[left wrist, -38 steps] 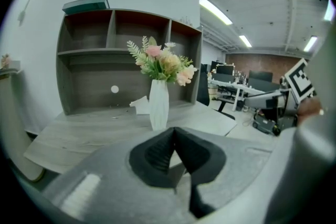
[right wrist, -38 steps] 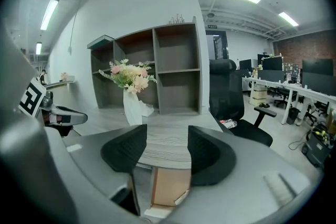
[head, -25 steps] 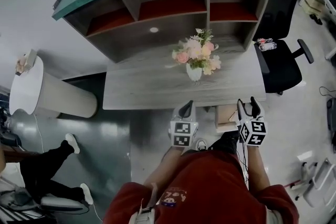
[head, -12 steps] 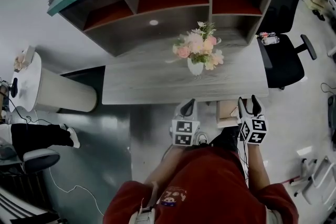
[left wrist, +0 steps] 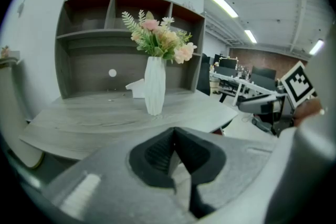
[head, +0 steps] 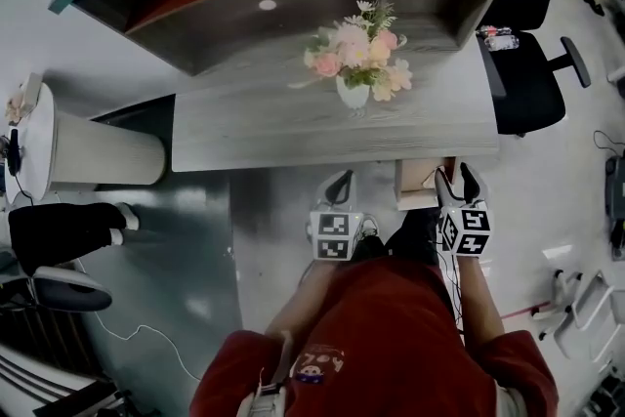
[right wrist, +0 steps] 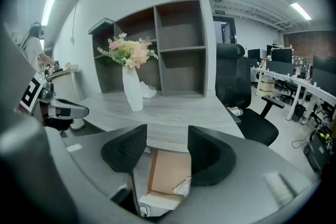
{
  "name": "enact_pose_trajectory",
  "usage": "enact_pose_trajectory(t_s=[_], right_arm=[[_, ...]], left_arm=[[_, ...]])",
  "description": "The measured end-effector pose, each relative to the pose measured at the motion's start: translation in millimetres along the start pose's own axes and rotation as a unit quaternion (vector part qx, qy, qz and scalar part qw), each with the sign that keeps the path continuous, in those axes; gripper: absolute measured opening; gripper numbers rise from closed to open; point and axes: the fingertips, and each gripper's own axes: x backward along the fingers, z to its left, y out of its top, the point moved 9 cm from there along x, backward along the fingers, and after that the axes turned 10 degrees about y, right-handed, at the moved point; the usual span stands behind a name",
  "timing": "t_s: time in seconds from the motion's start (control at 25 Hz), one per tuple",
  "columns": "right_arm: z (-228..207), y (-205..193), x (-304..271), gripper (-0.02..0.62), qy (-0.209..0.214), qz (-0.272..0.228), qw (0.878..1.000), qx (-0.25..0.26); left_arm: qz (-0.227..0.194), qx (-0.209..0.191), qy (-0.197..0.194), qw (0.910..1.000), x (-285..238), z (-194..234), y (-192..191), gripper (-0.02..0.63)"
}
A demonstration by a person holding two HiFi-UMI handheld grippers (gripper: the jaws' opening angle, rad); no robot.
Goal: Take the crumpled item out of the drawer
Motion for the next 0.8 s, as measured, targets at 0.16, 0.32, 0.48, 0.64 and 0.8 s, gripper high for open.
enact_pose_trajectory(t_s=[0.16,0.32,0.48,0.64,0.8], right_arm=[[-6,-21,-3,0.229,0.004,0.033,0.999,-0.005],[-13,-40,-15,0.229,0.009,0.060,0.998,-0.011],[-25,-61,-29,0.229,0.011,0.086,0.996,-0.019],[-39,-88,-46,0.229,0.017,0.119,0.992,-0.026],[-49,-118,-54,0.229,0.020,0.157,0.987,-0.033]], left_arm=[[0.021,0.002,0.000,0.9998,-6,-3,-16,-0.003],[0.043,-0.002,-0.004,0.9991,-18,-9,-33,-0.003],[0.067,0.003,-0.007,0.9977,-33,-15,-51,-0.003],[0.089,0.013,-0.011,0.9959,-52,-21,-73,-0.003],[0.115,0.015,-0.013,0.9932,-61,-28,-93,-0.003]])
